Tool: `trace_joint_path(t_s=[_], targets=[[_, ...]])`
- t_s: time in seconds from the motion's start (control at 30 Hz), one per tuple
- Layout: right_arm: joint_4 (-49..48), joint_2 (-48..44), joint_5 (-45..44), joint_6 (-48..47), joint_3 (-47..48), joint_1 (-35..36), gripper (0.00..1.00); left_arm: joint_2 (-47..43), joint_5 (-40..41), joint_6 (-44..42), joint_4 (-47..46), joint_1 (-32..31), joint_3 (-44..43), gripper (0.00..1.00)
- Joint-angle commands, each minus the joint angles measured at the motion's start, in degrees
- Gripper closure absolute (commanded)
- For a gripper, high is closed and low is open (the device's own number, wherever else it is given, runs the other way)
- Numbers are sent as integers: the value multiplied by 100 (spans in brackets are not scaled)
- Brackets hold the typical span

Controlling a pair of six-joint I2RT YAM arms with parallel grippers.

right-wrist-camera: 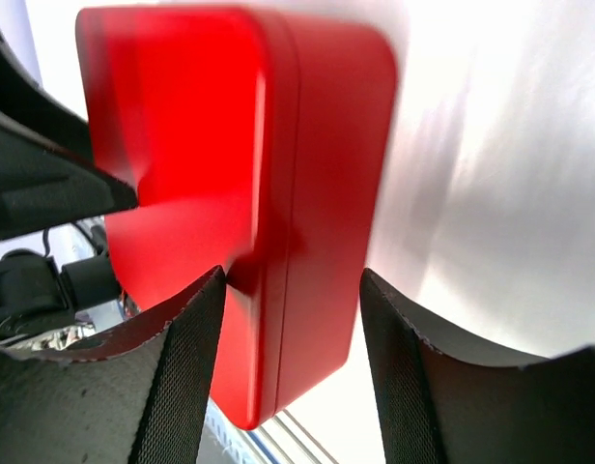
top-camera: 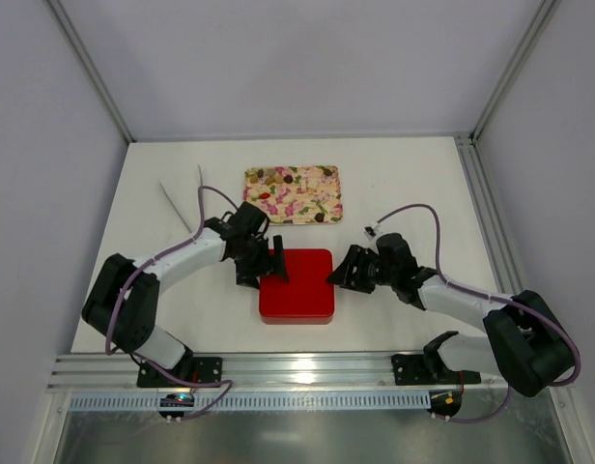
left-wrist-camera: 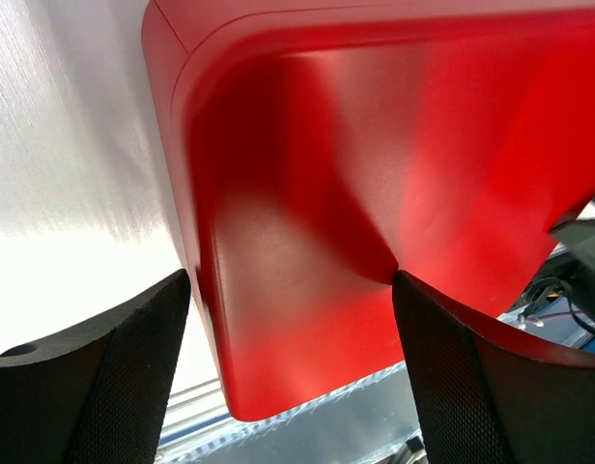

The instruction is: Pack the chocolate

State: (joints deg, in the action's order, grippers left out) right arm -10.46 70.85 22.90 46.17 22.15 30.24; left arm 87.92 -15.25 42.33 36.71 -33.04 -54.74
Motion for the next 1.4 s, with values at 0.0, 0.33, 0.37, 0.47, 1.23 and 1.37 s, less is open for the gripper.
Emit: trace_joint_path(t_s=[0.0,0.33,0.37,0.47,1.23,1.37], targets=[[712,-27,-75,-468,499,-176,40,226,778,-383,574,-27,-97,17],[844,437,-22,-592,1265,-361,37,278,830,-673,794,289,-871,10],[826,517,-13,-601,1352,-378,37,374,830,-699,794,376,-985,10],[747,781,13,-609,1484,-396,37,585,874,-752,794,473,-1152,11],[1185,870,-101,-925,1889,-510,37,437,1006,-919,705,649,-1082,13],[1616,431,-197,-1136,2310,-703,33,25,988,-1182,916,799,-1732,11]])
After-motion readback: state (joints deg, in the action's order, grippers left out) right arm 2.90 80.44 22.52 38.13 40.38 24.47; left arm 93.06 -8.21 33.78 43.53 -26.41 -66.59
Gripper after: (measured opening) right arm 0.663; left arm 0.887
